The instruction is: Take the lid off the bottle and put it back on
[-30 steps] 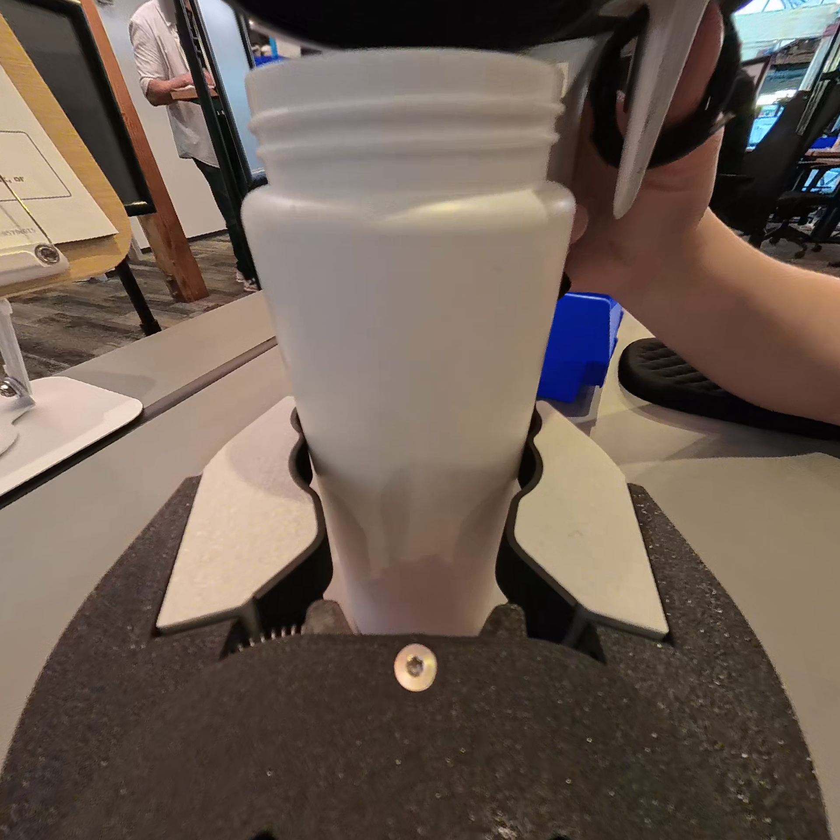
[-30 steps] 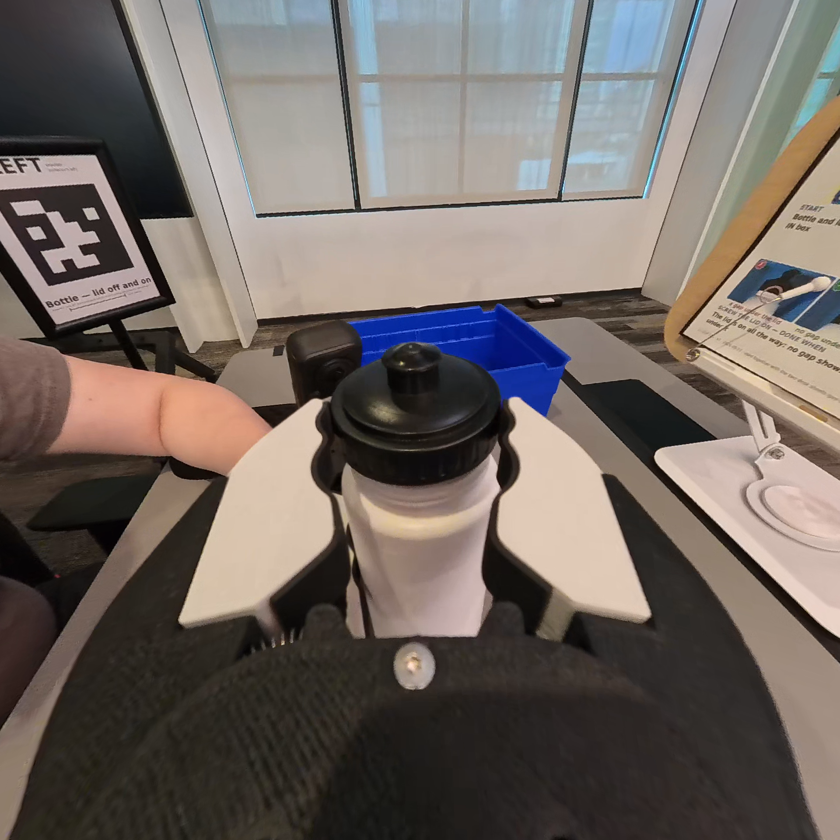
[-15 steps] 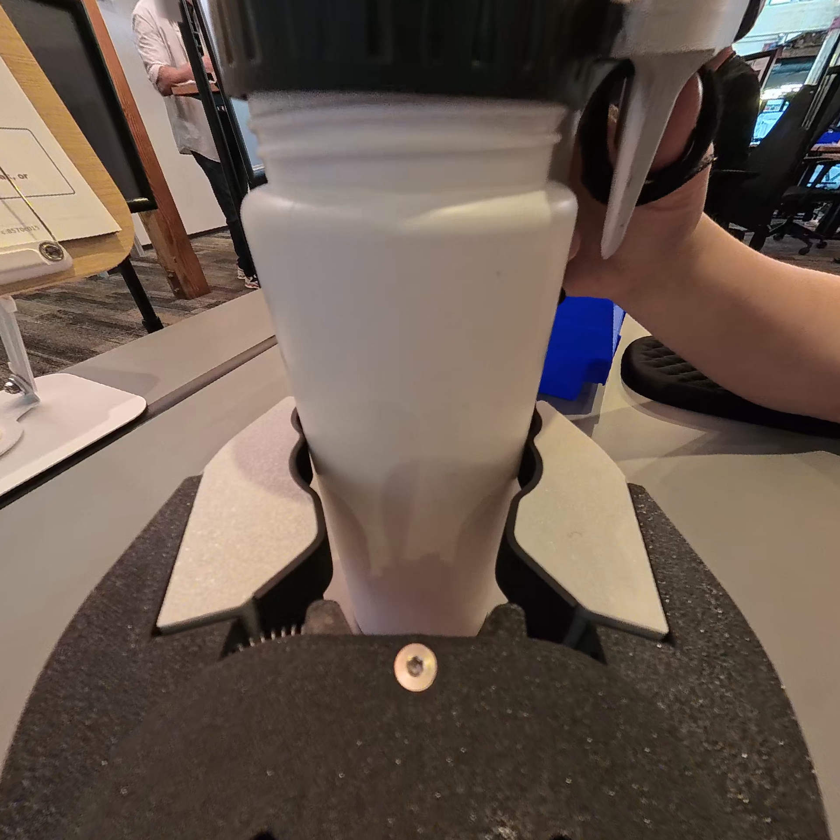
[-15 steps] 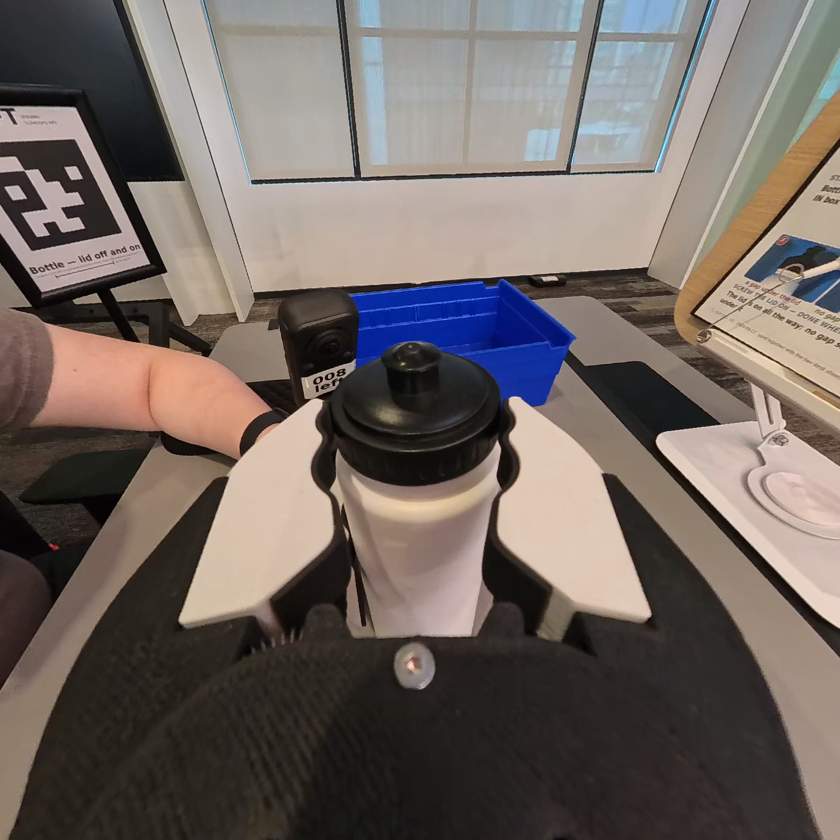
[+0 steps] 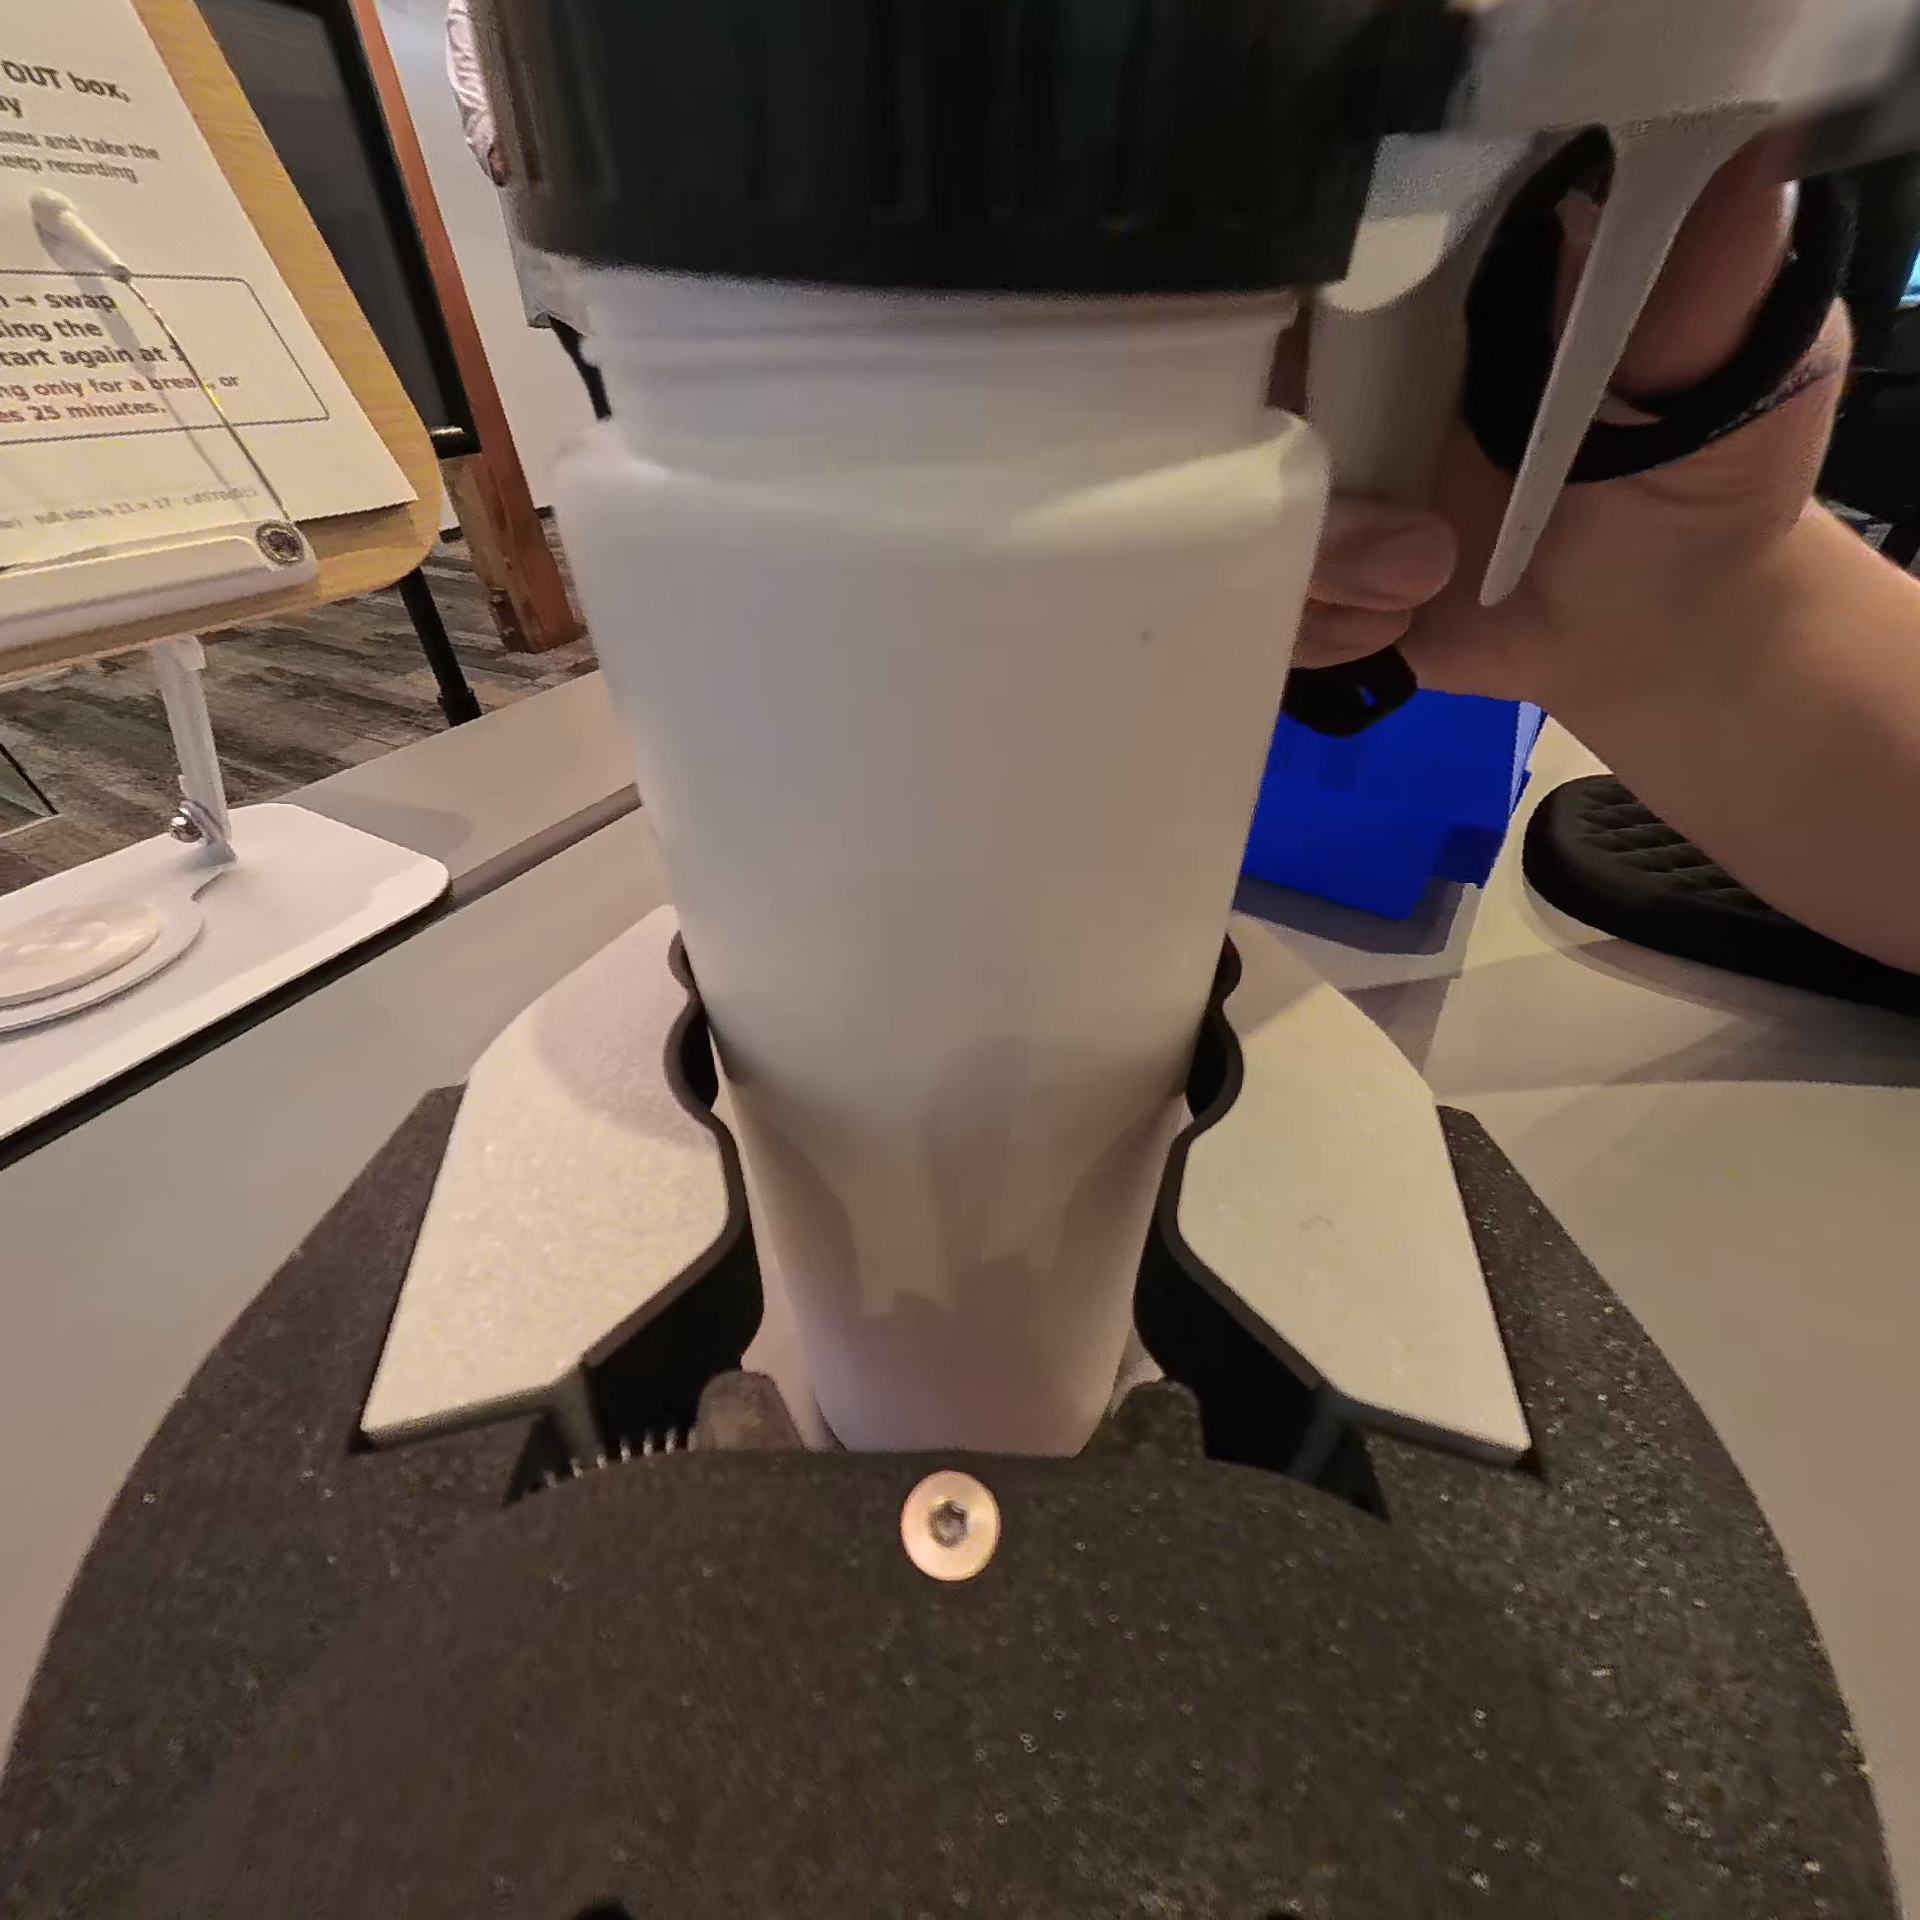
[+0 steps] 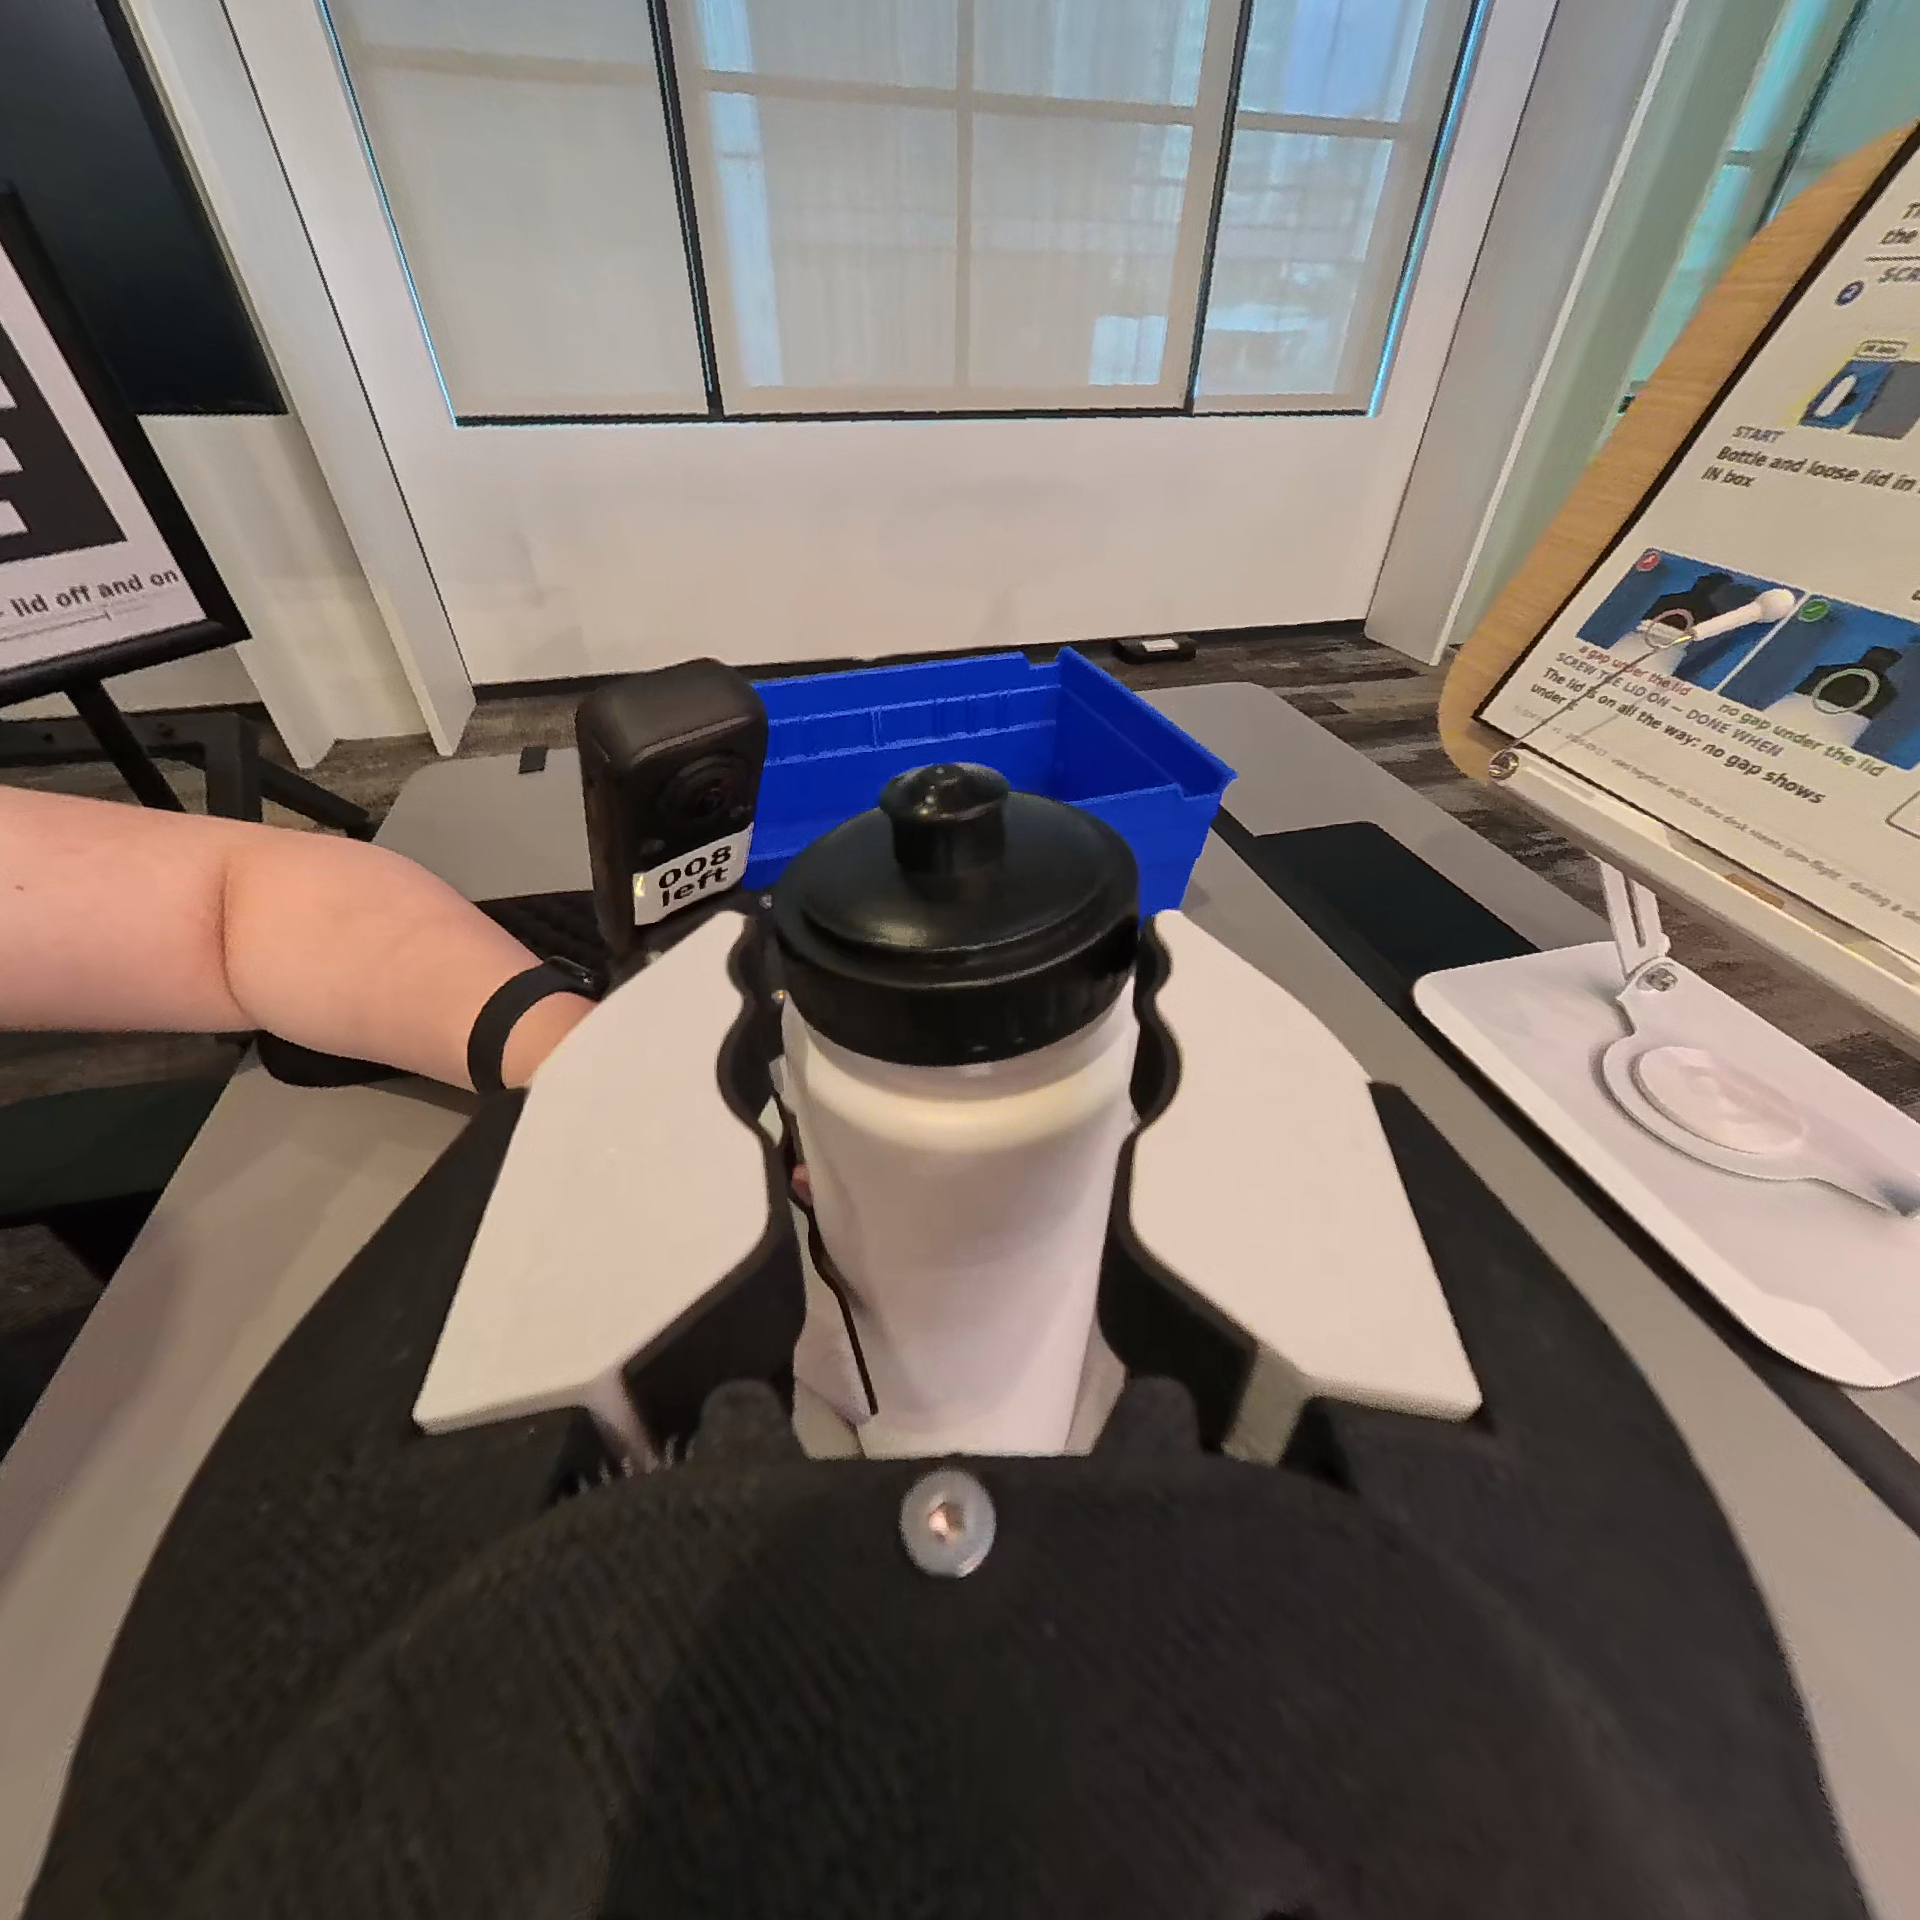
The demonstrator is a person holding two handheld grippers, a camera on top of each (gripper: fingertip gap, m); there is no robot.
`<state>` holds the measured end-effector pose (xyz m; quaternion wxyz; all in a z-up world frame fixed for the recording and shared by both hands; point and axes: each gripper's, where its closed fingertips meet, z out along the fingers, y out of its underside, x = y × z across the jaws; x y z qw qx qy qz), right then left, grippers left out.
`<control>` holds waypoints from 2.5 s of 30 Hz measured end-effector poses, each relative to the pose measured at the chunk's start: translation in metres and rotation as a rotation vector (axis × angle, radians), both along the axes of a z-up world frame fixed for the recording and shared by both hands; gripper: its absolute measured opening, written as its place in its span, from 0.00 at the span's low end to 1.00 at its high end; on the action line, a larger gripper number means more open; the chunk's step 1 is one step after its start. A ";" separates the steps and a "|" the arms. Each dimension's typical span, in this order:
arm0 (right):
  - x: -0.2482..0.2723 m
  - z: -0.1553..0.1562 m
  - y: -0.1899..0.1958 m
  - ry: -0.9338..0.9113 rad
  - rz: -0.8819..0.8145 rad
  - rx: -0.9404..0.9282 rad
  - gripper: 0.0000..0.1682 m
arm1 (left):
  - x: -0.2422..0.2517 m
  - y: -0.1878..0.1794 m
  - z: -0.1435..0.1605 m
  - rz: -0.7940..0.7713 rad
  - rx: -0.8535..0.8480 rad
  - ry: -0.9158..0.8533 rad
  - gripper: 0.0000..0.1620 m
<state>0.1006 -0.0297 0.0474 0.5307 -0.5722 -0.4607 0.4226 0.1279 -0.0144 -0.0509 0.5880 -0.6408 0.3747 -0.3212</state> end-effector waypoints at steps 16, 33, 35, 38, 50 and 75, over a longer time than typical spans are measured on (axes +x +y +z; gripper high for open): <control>0.012 0.010 -0.002 0.019 0.042 0.031 0.41 | 0.000 0.000 0.000 -0.010 -0.006 0.000 0.56; 0.010 0.001 -0.006 -0.063 0.054 0.031 0.36 | -0.011 0.010 0.000 0.035 -0.010 0.006 0.56; 0.009 -0.001 -0.005 -0.076 0.047 0.042 0.39 | -0.011 0.010 0.000 0.041 -0.008 0.009 0.56; 0.009 -0.001 -0.008 -0.085 0.063 0.043 0.36 | -0.013 0.012 0.000 0.051 -0.011 0.009 0.56; 0.008 -0.003 -0.005 -0.093 0.047 0.039 0.39 | -0.013 0.013 0.000 0.050 -0.010 0.011 0.56; 0.012 -0.002 0.002 -0.160 -0.056 0.098 0.35 | -0.016 0.016 -0.001 0.061 -0.004 0.019 0.56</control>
